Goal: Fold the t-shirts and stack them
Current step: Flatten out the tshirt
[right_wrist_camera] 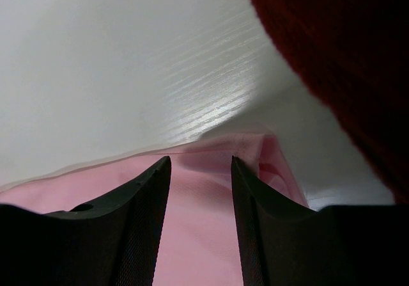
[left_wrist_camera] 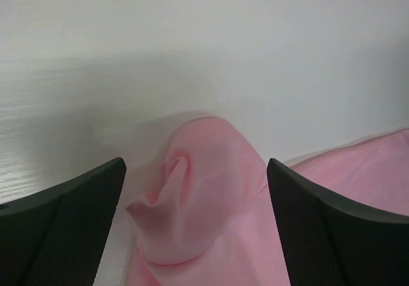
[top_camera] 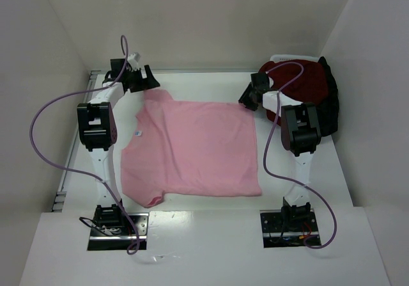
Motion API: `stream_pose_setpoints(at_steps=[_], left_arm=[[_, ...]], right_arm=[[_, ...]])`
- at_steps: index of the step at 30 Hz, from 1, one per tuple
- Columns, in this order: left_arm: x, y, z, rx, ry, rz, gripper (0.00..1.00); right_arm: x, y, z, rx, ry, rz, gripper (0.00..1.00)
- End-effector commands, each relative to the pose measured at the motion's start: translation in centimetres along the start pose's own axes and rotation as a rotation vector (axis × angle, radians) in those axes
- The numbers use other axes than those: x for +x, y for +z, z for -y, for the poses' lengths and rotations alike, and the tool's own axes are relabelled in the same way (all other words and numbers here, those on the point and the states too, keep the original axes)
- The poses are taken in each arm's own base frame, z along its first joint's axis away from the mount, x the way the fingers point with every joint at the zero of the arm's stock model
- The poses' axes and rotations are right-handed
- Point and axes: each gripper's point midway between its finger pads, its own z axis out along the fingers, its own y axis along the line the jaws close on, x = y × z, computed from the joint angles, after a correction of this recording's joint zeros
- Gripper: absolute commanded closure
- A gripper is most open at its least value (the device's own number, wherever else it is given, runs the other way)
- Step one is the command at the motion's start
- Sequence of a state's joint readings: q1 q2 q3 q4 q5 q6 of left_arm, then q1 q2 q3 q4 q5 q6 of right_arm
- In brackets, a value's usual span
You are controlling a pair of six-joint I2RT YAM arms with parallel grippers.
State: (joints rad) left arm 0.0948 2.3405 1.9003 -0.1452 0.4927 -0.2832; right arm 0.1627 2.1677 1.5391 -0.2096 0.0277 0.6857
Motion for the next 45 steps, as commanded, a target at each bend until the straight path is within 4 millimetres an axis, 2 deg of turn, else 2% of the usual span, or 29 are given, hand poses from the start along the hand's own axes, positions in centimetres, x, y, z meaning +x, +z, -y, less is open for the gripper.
stream_pose_setpoints(at_steps=[1,6,10,11,16,21,25,26,29,33,35,37,38,39,40,42,45], left_arm=[[-2.8,-0.9,0.4,-0.018,0.078,0.067,0.01],[-2.3,0.6,-1.1,-0.047,0.060,0.040,0.01],[-2.1,1.5,-1.7,-0.061,0.033,0.032,0.12],[-1.3,1.7,-2.0,-0.066,0.020,0.009,0.13],[-0.2,1.8,-2.2,-0.089,0.046,-0.040,0.20],[0.3,1.6,-2.5,-0.104,0.050,-0.049,0.27],[0.9,1.9,-2.0,-0.090,0.051,-0.062,0.39],[0.9,1.9,-2.0,-0.090,0.042,-0.062,0.46],[0.9,2.2,-1.1,-0.063,0.042,-0.059,0.50],[0.5,2.8,0.2,-0.060,0.054,-0.047,0.73],[0.4,2.8,-0.4,-0.101,0.035,-0.039,0.86],[0.2,2.7,-1.1,-0.146,0.016,-0.028,0.95],[-0.6,2.3,-1.6,-0.197,0.003,-0.004,0.98],[-0.3,2.3,-2.1,-0.221,-0.009,-0.006,1.00],[-0.8,2.0,-2.0,-0.232,-0.015,0.006,1.00],[-1.5,1.2,-3.3,-0.256,-0.038,0.031,1.00],[-2.4,0.6,-3.9,-0.271,-0.049,0.057,1.00]], right_arm=[[-1.7,-0.8,0.1,0.008,-0.004,0.036,0.51],[-1.9,-0.9,0.0,0.008,-0.004,0.036,0.51],[-2.0,-1.1,0.3,0.040,0.006,0.036,0.51],[-2.6,-1.2,0.8,0.056,0.012,0.045,0.51],[-2.7,-1.3,2.2,0.132,0.031,0.062,0.35],[-3.2,-1.7,2.0,0.153,0.038,0.057,0.26],[-3.9,-2.9,1.2,0.127,0.041,0.070,0.25],[-3.9,-3.5,1.2,0.124,0.041,0.073,0.25],[-4.3,-4.2,1.4,0.138,0.032,0.087,0.25],[-4.0,-5.2,2.3,0.161,0.011,0.095,0.25],[-3.5,-5.3,2.7,0.165,0.010,0.090,0.25],[-3.8,-5.5,2.5,0.153,0.001,0.105,0.25],[-3.8,-5.5,2.6,0.153,-0.011,0.104,0.25],[-3.8,-5.5,2.6,0.153,-0.011,0.104,0.25],[-4.0,-5.5,2.5,0.148,-0.021,0.110,0.25],[-4.0,-5.5,2.5,0.149,-0.034,0.109,0.25],[-3.5,-4.4,3.3,0.174,-0.065,0.095,0.25]])
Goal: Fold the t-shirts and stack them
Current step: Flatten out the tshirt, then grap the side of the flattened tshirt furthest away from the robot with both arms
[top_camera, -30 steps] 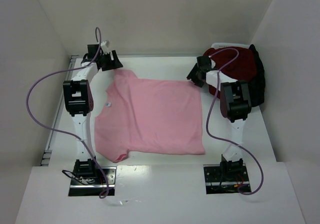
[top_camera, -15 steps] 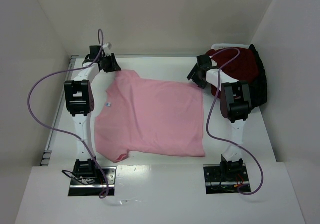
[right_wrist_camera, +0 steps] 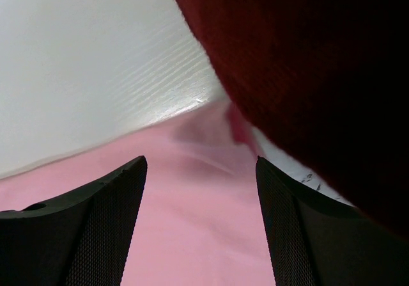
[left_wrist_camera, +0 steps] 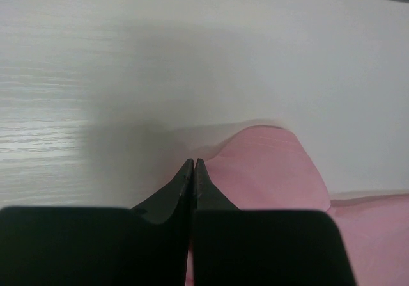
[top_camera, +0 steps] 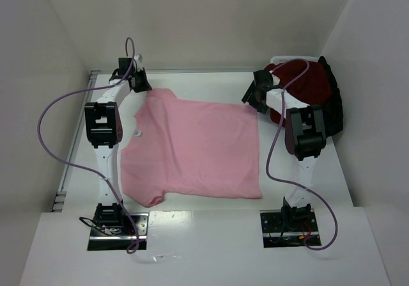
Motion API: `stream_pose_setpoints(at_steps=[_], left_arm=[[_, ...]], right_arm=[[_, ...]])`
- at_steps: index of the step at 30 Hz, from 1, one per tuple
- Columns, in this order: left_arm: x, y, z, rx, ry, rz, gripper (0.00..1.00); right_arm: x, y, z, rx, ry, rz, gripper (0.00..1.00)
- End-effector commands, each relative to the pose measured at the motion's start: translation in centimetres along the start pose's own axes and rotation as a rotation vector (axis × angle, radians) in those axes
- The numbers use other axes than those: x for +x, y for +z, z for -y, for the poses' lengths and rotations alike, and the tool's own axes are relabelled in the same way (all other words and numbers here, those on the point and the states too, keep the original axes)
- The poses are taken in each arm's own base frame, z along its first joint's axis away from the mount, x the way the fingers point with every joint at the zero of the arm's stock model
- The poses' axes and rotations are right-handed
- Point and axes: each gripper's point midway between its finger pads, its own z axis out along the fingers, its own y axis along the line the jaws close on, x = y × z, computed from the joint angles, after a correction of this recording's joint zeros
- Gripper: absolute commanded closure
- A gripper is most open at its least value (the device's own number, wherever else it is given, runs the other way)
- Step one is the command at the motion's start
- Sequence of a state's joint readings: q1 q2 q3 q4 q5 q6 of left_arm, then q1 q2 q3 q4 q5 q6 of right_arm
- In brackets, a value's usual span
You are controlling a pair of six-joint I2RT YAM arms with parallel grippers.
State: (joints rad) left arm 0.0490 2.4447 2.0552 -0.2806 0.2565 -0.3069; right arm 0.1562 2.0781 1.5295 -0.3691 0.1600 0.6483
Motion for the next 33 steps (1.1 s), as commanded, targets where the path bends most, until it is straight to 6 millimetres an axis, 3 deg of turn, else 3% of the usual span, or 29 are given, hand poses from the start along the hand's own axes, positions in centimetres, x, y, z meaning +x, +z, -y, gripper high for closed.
stream_pose_setpoints(at_steps=[1,3,8,19,23,27,33], left_arm=[[-3.4,-1.7,-1.6,-0.054,-0.031,0.098,1.00],[-3.6,-1.8,-2.3,-0.071,-0.037,0.104,1.00],[-3.8,-2.2,-2.4,-0.083,-0.028,0.107,1.00],[-4.1,-2.5,-2.9,-0.090,-0.025,0.109,1.00],[-4.7,-2.3,-2.5,-0.069,-0.022,0.112,1.00],[-4.6,-1.9,-2.5,-0.061,-0.032,0.106,1.00],[-4.9,-1.7,-2.3,-0.052,-0.031,0.103,1.00]], right_arm=[[-2.7,-1.1,0.4,0.013,-0.028,0.078,0.25],[-1.6,0.0,1.1,0.037,-0.036,0.045,0.26],[-1.5,0.8,0.5,0.010,-0.043,0.039,0.28],[-4.7,3.2,-4.0,-0.086,-0.101,0.080,0.28],[-4.5,4.6,-3.9,-0.060,-0.119,0.060,0.29],[-3.9,5.5,-3.5,-0.038,-0.134,0.030,0.44],[-3.4,5.4,-3.1,-0.026,-0.146,0.013,0.44]])
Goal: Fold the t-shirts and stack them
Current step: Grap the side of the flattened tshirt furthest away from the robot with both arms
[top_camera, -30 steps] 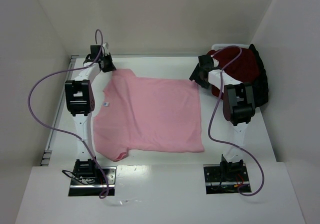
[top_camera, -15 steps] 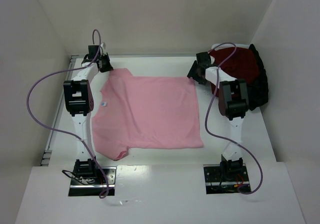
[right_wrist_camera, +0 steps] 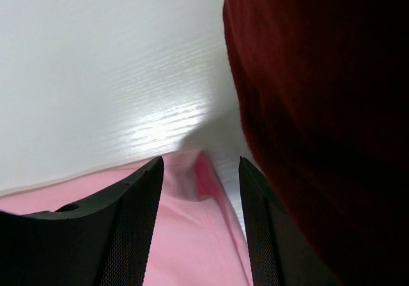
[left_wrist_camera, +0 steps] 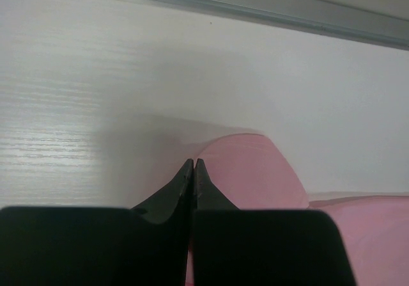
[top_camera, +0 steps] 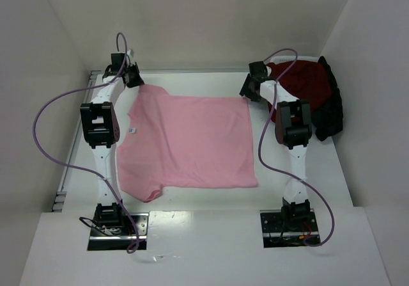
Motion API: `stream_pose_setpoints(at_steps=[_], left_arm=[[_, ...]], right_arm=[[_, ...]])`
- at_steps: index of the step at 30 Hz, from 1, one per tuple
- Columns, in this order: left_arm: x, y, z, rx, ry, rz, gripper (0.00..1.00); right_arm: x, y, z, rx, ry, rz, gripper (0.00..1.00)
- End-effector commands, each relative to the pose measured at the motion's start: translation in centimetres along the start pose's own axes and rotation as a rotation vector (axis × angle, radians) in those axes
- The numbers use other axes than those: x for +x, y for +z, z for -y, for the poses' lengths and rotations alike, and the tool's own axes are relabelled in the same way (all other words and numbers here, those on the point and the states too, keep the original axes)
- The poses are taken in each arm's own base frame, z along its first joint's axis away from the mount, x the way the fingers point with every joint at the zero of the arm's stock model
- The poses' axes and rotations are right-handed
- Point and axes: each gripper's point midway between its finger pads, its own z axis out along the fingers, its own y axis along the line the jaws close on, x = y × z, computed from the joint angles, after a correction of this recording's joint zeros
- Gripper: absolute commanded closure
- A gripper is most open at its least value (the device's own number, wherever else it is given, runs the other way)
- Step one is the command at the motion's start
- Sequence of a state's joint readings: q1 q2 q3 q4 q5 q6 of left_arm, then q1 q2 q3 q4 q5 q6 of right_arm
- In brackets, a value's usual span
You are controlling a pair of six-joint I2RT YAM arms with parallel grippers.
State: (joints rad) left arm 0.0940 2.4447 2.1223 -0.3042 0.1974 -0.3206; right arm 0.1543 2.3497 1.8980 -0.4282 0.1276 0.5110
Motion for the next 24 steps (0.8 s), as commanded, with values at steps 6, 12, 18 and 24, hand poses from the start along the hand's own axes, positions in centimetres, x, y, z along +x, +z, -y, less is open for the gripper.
stream_pose_setpoints(at_steps=[6,12,18,24], left_arm=[[-1.0,0.3,0.3,0.024,-0.006,0.017,1.00],[-1.3,0.2,0.6,0.035,-0.004,0.023,1.00],[-1.0,0.2,0.8,0.050,0.003,0.010,1.00],[-0.5,0.5,0.7,0.057,0.010,0.000,1.00]], right_arm=[[0.4,-0.5,0.4,0.025,-0.016,-0.019,0.44],[0.1,-0.2,-0.5,-0.015,-0.013,-0.016,0.51],[0.2,0.6,-0.8,-0.023,-0.004,-0.020,0.74],[-0.9,0.6,-2.3,-0.078,0.020,0.005,1.00]])
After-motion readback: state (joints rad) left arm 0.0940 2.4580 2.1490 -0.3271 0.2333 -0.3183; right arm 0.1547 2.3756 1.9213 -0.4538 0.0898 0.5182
